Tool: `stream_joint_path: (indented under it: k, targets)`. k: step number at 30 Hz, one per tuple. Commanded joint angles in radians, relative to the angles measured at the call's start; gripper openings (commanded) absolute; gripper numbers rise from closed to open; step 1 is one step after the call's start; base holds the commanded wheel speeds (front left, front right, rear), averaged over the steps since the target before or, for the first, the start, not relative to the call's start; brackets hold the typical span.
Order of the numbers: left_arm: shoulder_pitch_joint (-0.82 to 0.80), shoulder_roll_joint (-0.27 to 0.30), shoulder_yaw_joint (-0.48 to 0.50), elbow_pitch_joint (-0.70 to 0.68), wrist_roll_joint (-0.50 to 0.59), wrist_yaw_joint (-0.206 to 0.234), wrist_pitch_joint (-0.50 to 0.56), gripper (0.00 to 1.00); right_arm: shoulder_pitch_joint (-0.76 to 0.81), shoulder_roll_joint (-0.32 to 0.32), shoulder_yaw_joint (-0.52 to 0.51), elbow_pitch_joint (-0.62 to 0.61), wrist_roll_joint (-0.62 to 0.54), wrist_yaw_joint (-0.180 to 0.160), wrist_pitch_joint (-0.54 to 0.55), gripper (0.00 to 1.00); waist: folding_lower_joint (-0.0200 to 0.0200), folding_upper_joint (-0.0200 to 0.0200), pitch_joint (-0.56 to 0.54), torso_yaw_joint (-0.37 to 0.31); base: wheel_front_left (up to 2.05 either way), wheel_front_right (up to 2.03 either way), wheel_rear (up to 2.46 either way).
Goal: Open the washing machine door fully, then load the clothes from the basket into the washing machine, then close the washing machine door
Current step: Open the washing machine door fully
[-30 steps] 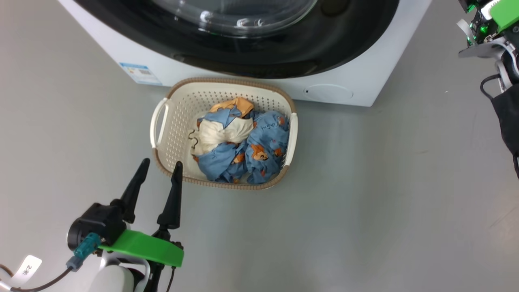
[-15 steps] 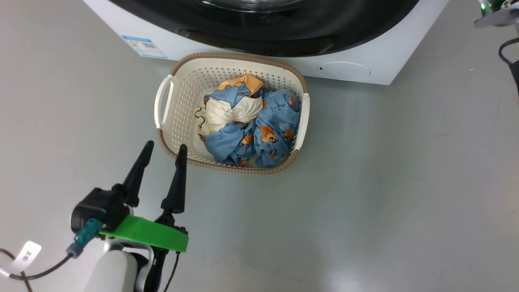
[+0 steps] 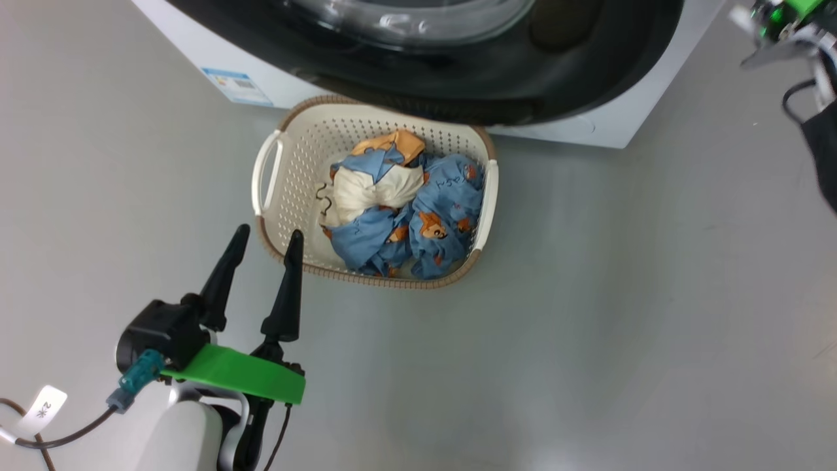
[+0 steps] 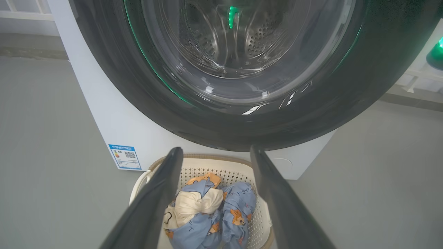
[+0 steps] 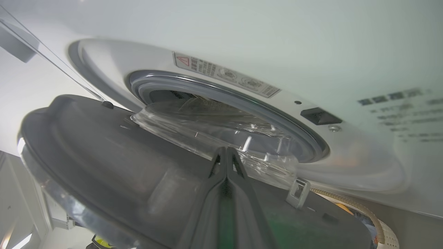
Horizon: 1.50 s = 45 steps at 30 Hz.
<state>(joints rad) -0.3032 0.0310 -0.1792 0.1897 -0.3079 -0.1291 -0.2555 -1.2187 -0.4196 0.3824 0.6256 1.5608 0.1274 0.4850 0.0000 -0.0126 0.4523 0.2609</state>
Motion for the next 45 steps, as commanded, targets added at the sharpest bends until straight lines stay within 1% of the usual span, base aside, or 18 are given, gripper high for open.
stream_joint_path:
  k: [1, 13, 27, 33, 45]
  targets:
    - [0.012, 0.019, 0.037, -0.017, 0.007, -0.002, -0.006, 1.00, 0.049, 0.040, 0.022, -0.055, 0.008, 0.003, 0.015, 0.00, 0.0000, 0.0000, -0.030, -0.013, 0.00, 0.00, 0.00]
    - [0.074, 0.029, 0.048, -0.010, 0.038, -0.002, -0.006, 1.00, 0.221, 0.077, 0.069, -0.137, 0.037, 0.003, 0.088, 0.00, 0.0000, 0.0000, -0.131, -0.057, 0.00, 0.00, 0.00]
    - [0.153, 0.041, 0.058, -0.025, 0.048, -0.002, -0.006, 1.00, 0.391, 0.112, 0.097, -0.241, 0.059, 0.003, 0.165, 0.00, 0.0000, 0.0000, -0.233, -0.075, 0.00, 0.00, 0.00]
    - [0.174, 0.043, 0.063, -0.032, 0.050, -0.002, -0.006, 1.00, 0.449, 0.123, 0.110, -0.295, 0.051, 0.003, 0.191, 0.00, 0.0000, 0.0000, -0.255, -0.067, 0.00, 0.00, 0.00]
    - [0.197, 0.039, 0.057, -0.039, 0.050, -0.002, -0.006, 1.00, 0.533, 0.192, 0.177, -0.376, 0.026, 0.003, 0.227, 0.00, 0.0000, 0.0000, -0.282, -0.017, 0.00, 0.00, 0.00]
